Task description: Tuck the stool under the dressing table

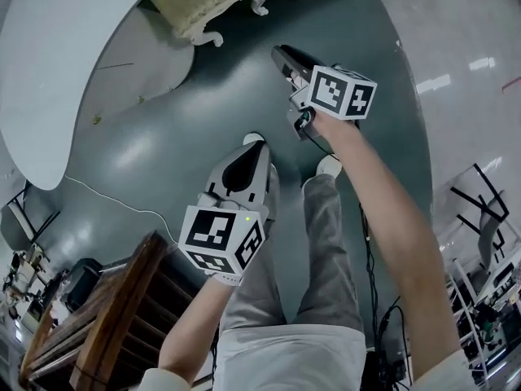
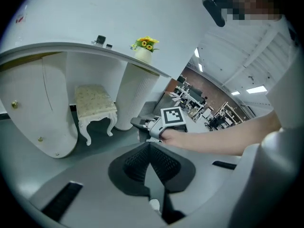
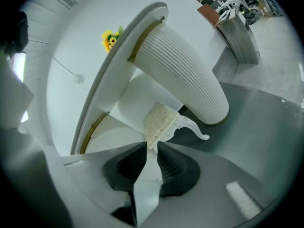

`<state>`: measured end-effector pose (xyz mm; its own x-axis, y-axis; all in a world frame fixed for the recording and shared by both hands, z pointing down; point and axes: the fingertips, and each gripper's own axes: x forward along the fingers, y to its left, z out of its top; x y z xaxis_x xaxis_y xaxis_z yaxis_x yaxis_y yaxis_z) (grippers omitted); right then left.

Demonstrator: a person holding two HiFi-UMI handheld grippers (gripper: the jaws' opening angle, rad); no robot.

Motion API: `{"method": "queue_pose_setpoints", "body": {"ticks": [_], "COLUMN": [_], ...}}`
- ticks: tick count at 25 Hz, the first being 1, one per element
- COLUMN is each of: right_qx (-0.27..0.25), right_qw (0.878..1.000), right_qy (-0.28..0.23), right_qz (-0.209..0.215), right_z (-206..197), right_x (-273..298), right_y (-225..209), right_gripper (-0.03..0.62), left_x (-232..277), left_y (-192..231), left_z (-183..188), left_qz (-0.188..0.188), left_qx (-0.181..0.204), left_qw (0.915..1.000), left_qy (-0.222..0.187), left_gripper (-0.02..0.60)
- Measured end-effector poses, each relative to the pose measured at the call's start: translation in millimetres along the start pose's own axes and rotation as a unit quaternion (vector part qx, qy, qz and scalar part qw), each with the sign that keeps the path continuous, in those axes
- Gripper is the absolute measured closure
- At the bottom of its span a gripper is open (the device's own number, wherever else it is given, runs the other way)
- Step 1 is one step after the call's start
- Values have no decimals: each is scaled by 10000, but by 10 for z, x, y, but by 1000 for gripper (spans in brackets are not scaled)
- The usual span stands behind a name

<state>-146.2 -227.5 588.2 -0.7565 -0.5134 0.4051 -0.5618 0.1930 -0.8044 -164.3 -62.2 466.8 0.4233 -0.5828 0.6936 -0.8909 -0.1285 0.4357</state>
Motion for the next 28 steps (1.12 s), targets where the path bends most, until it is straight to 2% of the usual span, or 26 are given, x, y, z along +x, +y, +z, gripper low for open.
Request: {"method": "queue_pose_setpoints", "body": {"ticks": [5, 10, 17, 23, 28], "right_qx": [-119, -326, -770, -856, -885], "right_qw": [9999, 9985, 9952, 9952, 9945], "right_qy": [-7, 137, 385, 165, -149], "right_qz": [100, 421, 459, 437, 534], "right_z": [86, 196, 359, 601, 781], "right_x": [-638, -1280, -2088, -2705, -3256], "right_y": [98, 392, 643, 968, 1350], "right_gripper": [579, 583, 583, 583, 583], "left_x": [-37, -159, -462, -738, -1019], "left_y": [-513, -1047, -1619, -1902, -2245], "left_z": [112, 210, 315, 383, 525], "left_qz": [-177, -288, -489, -471, -501], "left_qx": [284, 408, 696, 675, 711], "left_qw": [9994, 9987, 9964, 9966, 9960], "left_qy": [-22, -30, 4, -33, -216], "left_gripper": [572, 572, 572, 572, 572]}}
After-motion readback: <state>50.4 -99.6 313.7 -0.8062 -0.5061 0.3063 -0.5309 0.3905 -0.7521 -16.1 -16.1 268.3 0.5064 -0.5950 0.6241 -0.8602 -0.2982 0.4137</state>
